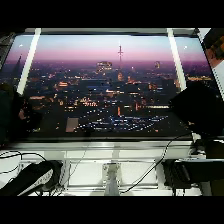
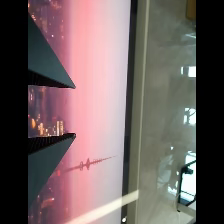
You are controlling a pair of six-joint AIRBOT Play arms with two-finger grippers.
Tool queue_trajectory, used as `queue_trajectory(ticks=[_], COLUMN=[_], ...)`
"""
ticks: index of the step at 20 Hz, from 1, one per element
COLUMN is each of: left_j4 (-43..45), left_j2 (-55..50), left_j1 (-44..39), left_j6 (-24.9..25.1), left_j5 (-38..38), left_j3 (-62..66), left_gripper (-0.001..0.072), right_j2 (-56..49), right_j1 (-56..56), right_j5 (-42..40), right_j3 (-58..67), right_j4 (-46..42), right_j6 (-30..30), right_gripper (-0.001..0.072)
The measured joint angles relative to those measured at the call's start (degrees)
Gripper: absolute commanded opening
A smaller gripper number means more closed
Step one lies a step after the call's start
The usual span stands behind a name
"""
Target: Fold the clothes and pants, and hang the long-sleeved shirts on hangers.
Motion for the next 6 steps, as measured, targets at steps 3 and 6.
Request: queue_trajectory(ticks=[3,6], left_j4=[0.00,0.00], left_j2=[0.00,0.00], left_j1=[0.00,0.00], left_j6=[0.00,0.00], left_j5=[0.00,0.00], left_j3=[0.00,0.00], left_gripper=[0.0347,0.0347], right_j2=[0.90,2.32], right_j1=[-0.79,-0.85], right_j5=[0.61,0.87], right_j3=[1.99,6.62], right_j4=[6.27,15.13], right_j6=[1.22,1.68], right_gripper=[0.0574,0.0574])
